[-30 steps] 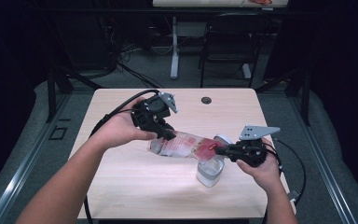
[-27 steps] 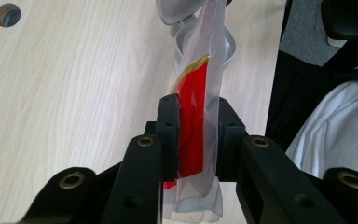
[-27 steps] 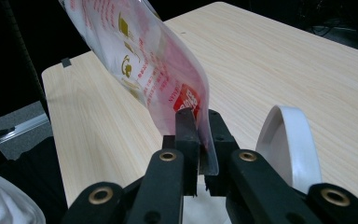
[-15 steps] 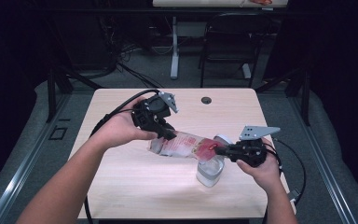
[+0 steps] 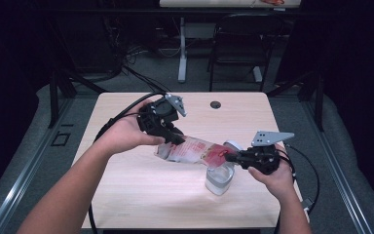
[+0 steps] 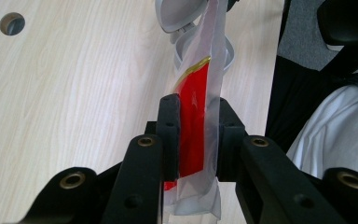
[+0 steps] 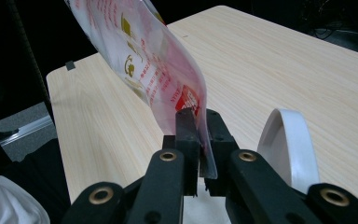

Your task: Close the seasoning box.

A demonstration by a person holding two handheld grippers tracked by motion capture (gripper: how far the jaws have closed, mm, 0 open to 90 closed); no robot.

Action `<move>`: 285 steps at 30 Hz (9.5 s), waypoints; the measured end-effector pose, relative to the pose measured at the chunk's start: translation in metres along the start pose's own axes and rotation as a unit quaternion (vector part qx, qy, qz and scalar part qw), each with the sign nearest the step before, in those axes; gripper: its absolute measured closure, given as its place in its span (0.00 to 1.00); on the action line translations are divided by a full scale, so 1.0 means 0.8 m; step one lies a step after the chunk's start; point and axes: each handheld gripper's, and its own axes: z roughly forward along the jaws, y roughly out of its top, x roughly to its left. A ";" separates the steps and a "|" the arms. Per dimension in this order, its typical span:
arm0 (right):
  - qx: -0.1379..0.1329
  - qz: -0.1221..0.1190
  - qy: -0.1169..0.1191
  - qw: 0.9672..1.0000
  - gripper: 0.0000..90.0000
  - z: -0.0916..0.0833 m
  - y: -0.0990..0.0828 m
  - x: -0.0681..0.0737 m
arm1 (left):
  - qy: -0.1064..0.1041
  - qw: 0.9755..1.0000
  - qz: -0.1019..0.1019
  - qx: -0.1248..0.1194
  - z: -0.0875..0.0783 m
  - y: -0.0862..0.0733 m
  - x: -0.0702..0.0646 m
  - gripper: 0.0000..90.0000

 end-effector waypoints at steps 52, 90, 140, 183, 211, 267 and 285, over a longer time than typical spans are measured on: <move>0.003 -0.007 -0.007 1.000 0.97 -0.014 0.001 -0.001 | 0.001 1.000 0.014 -0.002 -0.002 0.016 -0.003 0.86; 0.007 -0.006 -0.005 1.000 0.97 -0.010 -0.001 -0.001 | -0.001 1.000 0.013 0.000 0.000 0.015 -0.003 0.86; 0.010 -0.004 -0.002 1.000 0.97 -0.006 -0.002 -0.001 | 0.002 1.000 0.014 0.010 0.000 0.018 -0.002 0.87; 0.019 -0.009 -0.007 1.000 0.94 -0.007 -0.002 -0.002 | 0.001 1.000 0.015 0.020 0.003 0.023 -0.003 0.87; 0.000 -0.020 -0.016 1.000 0.89 -0.019 0.005 0.004 | -0.002 0.999 0.022 0.031 0.009 0.031 -0.006 0.87; 0.016 -0.013 0.004 1.000 1.00 -0.033 -0.002 0.006 | -0.028 0.999 0.018 0.021 0.017 0.036 -0.006 0.87; 0.015 -0.014 0.013 1.000 1.00 -0.033 0.000 0.011 | -0.027 0.999 0.017 0.021 0.011 0.034 -0.009 0.87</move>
